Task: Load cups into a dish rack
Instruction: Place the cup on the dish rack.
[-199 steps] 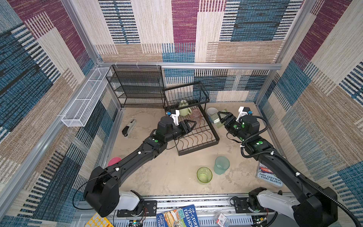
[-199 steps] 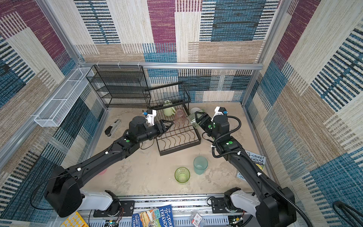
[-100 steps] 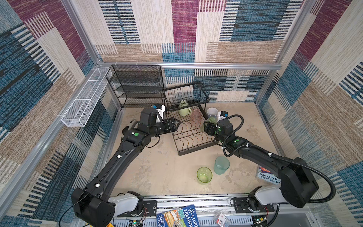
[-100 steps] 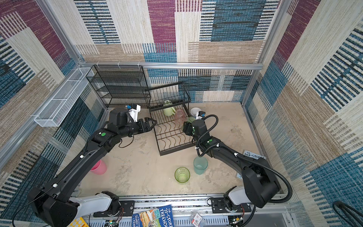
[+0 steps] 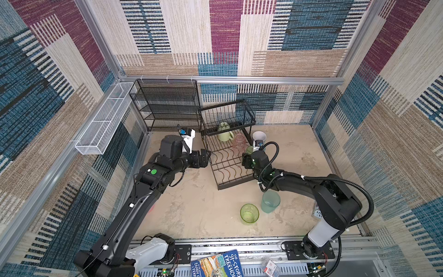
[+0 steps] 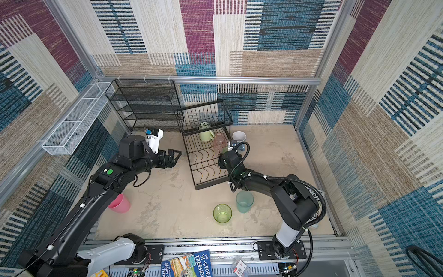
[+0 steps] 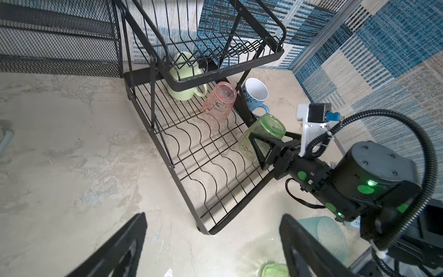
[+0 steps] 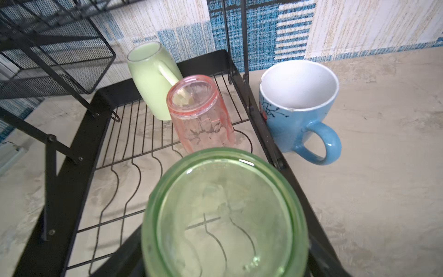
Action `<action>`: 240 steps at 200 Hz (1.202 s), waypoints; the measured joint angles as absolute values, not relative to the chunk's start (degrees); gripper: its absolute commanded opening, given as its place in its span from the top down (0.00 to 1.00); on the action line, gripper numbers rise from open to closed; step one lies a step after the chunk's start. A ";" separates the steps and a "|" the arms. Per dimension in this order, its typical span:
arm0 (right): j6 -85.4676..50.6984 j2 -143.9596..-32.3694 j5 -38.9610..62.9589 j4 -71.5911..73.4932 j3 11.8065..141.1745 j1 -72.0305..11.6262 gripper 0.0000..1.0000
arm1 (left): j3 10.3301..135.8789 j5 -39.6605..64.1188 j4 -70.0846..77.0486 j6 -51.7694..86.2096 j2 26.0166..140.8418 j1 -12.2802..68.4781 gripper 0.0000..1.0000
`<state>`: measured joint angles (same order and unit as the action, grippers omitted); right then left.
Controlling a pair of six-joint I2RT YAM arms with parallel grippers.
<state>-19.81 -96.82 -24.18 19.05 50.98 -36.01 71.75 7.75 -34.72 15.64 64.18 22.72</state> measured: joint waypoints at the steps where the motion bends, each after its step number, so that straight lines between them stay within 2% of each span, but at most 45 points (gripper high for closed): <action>1: -19.73 -96.88 -24.23 19.20 50.94 -36.01 0.36 | 71.72 7.75 -34.72 15.59 64.16 22.72 0.10; 105: -14.70 -108.47 -30.46 30.20 52.93 -36.42 0.35 | 60.99 9.32 -29.26 13.45 57.12 20.62 0.12; 169: -13.15 -113.27 -32.58 36.62 54.70 -36.60 0.30 | 59.70 9.39 -26.55 13.63 54.74 19.88 0.13; 240: -12.40 -117.08 -33.61 35.62 57.28 -36.56 0.07 | 59.35 7.73 -26.39 13.61 54.22 19.62 0.12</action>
<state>-12.40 -117.08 -33.61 35.62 57.28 -36.56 59.35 7.73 -26.39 13.61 54.22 19.62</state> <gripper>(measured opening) 0.905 0.873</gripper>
